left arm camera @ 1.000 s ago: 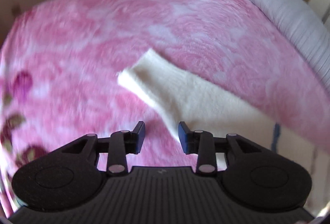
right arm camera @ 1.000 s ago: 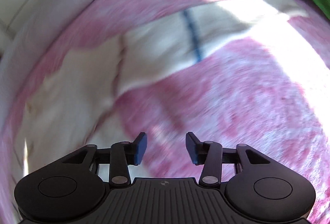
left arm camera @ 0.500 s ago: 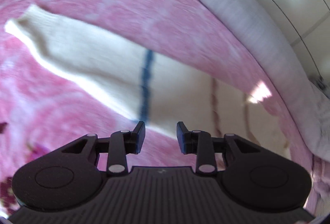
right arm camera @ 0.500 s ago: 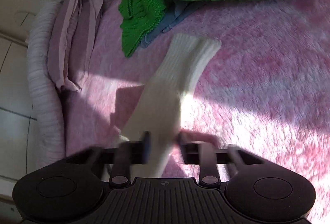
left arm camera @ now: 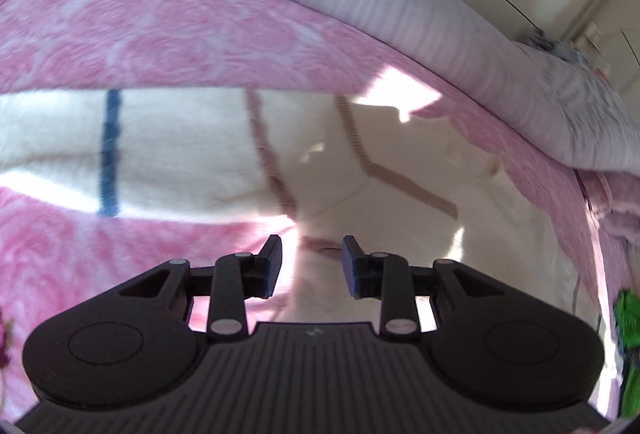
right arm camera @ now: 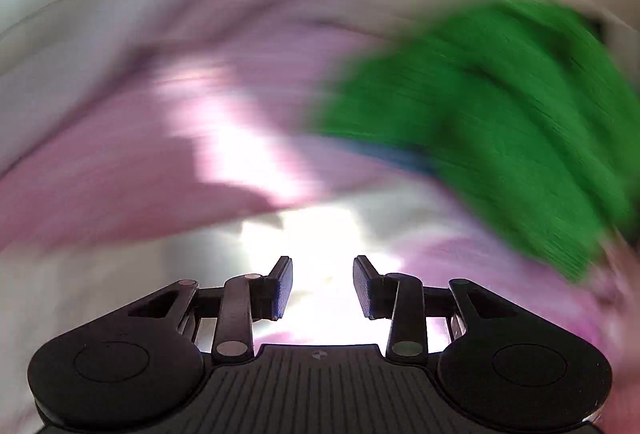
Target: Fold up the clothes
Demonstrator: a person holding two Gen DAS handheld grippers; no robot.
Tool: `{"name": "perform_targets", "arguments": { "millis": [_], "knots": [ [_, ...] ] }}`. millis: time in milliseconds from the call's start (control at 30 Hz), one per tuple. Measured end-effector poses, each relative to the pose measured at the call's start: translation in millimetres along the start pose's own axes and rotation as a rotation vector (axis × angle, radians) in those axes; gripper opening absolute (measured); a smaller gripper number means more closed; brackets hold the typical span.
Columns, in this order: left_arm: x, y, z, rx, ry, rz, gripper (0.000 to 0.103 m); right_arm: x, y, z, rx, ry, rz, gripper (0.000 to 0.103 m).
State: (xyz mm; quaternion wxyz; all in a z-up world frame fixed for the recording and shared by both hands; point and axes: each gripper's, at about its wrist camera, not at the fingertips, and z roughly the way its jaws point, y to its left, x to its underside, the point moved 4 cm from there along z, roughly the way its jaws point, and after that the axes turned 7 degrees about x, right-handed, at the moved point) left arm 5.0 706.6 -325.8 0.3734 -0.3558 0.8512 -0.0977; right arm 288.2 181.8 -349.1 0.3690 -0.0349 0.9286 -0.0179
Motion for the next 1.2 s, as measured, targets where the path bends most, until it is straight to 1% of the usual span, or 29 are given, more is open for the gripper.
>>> {"name": "perform_targets", "arguments": {
  "millis": [67,100,167,200,267,300,333,367,400,467,533,600,700,733,800,900,1033,1100,1167,1200],
  "knots": [
    [2,-17,15,0.025,0.027,0.107,0.026,16,67,-21,-0.258,0.020,-0.194,0.037],
    [5,-23,23,0.023,0.039,0.159,0.027,26,98,-28,-0.348,0.037,-0.276,0.037],
    [12,-32,38,0.013,0.062,0.258,0.027,52,152,-38,-0.460,0.068,-0.407,0.037],
    [16,-32,44,0.006,0.073,0.284,0.026,65,171,-40,-0.467,0.063,-0.458,0.037],
    [28,-27,46,0.009,0.099,0.299,0.025,94,193,-38,-0.434,0.043,-0.542,0.037],
    [35,-25,47,0.012,0.113,0.305,0.023,109,192,-38,-0.400,0.043,-0.576,0.037],
    [46,-26,40,0.020,0.128,0.334,0.023,123,190,-38,-0.366,0.043,-0.609,0.037],
    [59,-27,32,0.030,0.143,0.370,0.023,137,187,-41,-0.339,0.035,-0.635,0.037],
    [71,-28,23,0.040,0.159,0.406,0.023,147,177,-51,-0.330,0.015,-0.640,0.037],
    [90,-23,1,0.033,0.189,0.387,0.023,168,152,-74,-0.313,0.028,-0.653,0.037],
    [108,-16,-21,0.022,0.218,0.357,0.023,187,129,-95,-0.286,0.103,-0.654,0.037],
    [126,-9,-43,0.011,0.248,0.327,0.023,203,107,-110,-0.233,0.188,-0.640,0.037],
    [153,0,-76,-0.005,0.292,0.282,0.023,215,78,-124,-0.184,0.302,-0.513,0.037],
    [156,1,-82,-0.010,0.302,0.276,0.023,216,71,-124,-0.170,0.323,-0.466,0.037],
    [159,3,-87,-0.025,0.315,0.231,0.023,219,64,-128,-0.154,0.356,-0.444,0.038],
    [163,5,-96,-0.048,0.332,0.157,0.023,223,63,-135,-0.141,0.404,-0.497,0.038],
    [184,-7,-110,-0.125,0.354,0.173,0.023,228,56,-146,-0.151,0.433,-0.568,0.038],
    [195,-14,-122,-0.163,0.363,0.149,0.023,230,53,-152,-0.161,0.449,-0.625,0.039],
    [205,-22,-138,-0.196,0.396,0.100,0.023,242,45,-155,-0.122,0.545,-0.736,0.039],
    [209,-29,-150,-0.209,0.388,0.087,0.022,246,38,-160,-0.107,0.561,-0.760,0.039]
  ]
}}
